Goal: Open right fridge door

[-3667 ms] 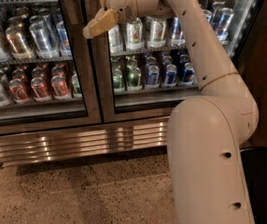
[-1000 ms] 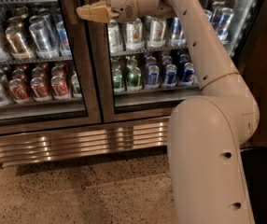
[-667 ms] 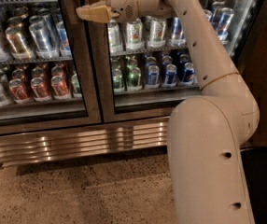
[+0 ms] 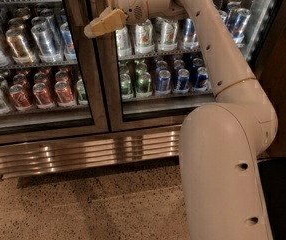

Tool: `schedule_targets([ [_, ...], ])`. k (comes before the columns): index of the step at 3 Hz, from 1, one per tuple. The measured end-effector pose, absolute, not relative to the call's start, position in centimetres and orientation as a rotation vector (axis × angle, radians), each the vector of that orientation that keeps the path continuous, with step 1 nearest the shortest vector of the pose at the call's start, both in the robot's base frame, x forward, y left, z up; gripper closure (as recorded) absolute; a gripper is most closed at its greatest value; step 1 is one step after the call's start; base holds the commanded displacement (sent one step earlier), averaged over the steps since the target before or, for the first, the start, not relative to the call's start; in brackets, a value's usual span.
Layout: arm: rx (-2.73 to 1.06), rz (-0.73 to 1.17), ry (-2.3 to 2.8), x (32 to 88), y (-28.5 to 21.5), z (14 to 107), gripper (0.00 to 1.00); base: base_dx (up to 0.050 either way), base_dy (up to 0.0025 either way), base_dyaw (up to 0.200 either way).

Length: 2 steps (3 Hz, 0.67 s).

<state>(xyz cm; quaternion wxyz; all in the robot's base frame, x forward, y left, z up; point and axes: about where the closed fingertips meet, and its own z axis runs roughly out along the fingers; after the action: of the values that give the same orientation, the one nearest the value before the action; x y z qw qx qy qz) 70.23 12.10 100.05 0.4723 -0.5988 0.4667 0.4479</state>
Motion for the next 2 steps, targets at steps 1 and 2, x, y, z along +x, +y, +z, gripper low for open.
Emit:
schedule_targets([
  [1,-1.466,1.096,1.143,70.23,12.10,100.05,0.18,0.000,0.00000,0.000],
  [2,-1.466,1.096,1.143,70.23,12.11,100.05,0.41,0.000,0.00000,0.000],
])
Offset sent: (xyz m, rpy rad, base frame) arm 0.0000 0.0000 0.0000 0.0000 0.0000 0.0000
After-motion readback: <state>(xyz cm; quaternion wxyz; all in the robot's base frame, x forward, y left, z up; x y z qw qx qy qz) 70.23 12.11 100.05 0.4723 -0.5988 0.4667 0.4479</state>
